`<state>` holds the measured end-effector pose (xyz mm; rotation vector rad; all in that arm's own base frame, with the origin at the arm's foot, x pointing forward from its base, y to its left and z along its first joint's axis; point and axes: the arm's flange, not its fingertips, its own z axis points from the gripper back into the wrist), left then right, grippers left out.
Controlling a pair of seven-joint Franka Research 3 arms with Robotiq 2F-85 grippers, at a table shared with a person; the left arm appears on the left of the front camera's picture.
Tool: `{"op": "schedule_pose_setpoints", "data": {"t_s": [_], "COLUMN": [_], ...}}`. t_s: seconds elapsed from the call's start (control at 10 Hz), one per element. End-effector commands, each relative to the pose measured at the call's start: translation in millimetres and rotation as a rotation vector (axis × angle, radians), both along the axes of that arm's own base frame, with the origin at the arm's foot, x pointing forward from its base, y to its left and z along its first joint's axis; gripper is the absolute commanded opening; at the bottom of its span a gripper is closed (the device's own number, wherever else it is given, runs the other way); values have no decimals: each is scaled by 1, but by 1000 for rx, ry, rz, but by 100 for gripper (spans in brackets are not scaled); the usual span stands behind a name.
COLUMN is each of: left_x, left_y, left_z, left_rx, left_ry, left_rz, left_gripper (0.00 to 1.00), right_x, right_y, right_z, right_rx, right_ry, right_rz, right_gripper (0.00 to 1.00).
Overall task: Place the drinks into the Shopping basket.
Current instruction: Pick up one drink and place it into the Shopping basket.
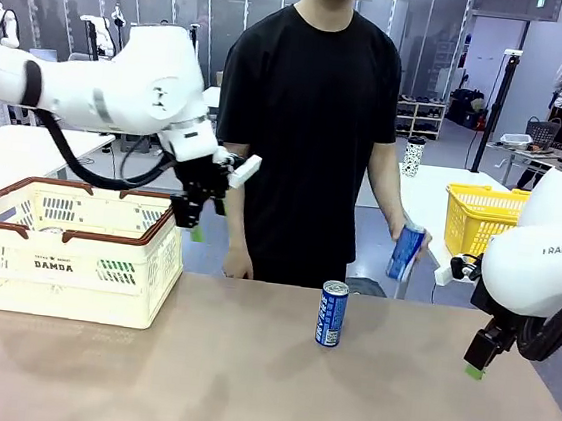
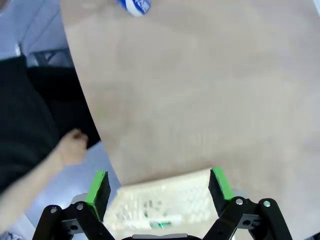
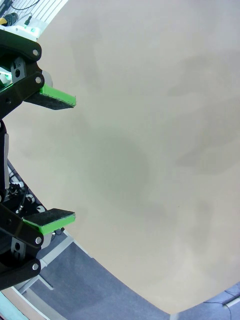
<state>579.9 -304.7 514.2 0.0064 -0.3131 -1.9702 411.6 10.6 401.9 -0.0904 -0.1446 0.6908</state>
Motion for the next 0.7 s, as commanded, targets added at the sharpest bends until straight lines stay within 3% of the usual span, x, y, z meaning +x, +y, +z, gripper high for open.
{"op": "schedule_pose_setpoints", "data": {"t_s": [0.0,0.3,0.6], "left_x": [17,26,9], "left_y": [-31,-61,-43], "left_z": [-1,-23,-15], "left_rx": [-35,-36,-59], "left_ry": [37,95,96], "left_rz": [-101,-162,-182], "left_gripper": [100,100,100], "right_x": [0,0,0], "right_y": [1,1,1], "right_z": [-1,-1,-1], "right_rx": [3,3,3], "right_ry": [1,1,1], "right_rz": [-5,-5,-5], "right_gripper": [100,100,100]}}
